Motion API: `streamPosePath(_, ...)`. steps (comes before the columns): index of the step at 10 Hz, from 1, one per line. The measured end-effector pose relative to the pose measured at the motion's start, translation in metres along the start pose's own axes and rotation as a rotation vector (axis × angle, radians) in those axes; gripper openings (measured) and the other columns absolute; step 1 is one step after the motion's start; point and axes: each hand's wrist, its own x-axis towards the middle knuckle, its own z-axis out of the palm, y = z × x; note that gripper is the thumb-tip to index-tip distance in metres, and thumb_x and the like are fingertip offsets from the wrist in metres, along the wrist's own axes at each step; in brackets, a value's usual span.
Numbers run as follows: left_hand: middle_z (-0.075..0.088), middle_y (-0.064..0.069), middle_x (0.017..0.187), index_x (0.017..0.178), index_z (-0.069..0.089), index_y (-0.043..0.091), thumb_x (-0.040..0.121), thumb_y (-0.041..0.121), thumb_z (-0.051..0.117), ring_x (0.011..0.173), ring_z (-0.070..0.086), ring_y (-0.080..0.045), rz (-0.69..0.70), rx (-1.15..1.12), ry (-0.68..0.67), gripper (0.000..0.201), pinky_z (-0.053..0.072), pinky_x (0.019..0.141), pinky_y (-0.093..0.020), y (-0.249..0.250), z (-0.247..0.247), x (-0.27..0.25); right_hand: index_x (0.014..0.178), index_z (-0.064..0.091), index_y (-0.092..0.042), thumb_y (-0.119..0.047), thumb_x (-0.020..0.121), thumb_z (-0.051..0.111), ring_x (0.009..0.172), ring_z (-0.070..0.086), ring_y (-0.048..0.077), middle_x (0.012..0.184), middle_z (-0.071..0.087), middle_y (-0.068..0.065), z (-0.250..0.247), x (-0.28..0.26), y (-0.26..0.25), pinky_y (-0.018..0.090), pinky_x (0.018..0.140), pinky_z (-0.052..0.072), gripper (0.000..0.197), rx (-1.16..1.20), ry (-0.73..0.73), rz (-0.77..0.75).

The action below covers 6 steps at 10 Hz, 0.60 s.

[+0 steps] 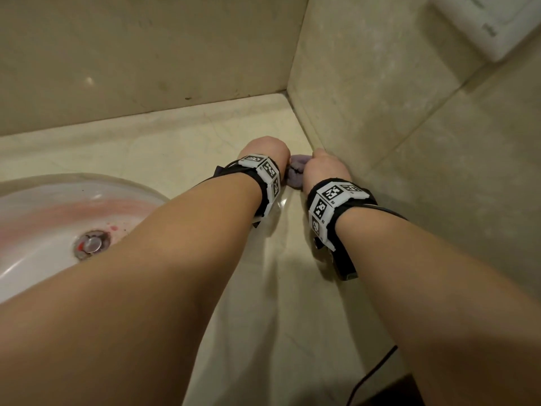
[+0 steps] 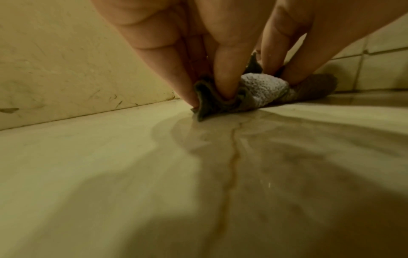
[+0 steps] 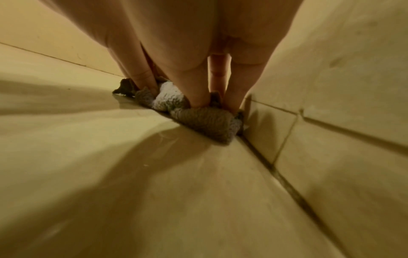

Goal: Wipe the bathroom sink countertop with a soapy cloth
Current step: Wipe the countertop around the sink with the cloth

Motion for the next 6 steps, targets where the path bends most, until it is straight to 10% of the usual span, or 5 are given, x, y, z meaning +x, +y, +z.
streamPosePath(6, 0.062, -0.011, 0.123, 0.116, 0.064, 0.012, 0.091, 0.017, 0.051, 0.114, 0.060, -0.028, -0.015, -0.162, 0.054, 0.029, 0.049, 0.088, -0.033, -0.037, -0.025, 0.045, 0.129, 0.042, 0.000, -0.009, 0.093, 0.039, 0.122, 0.050, 0.031, 0.131, 0.051, 0.021, -0.011, 0.047, -0.051, 0.035, 0.094, 0.041, 0.037, -0.020, 0.014, -0.050)
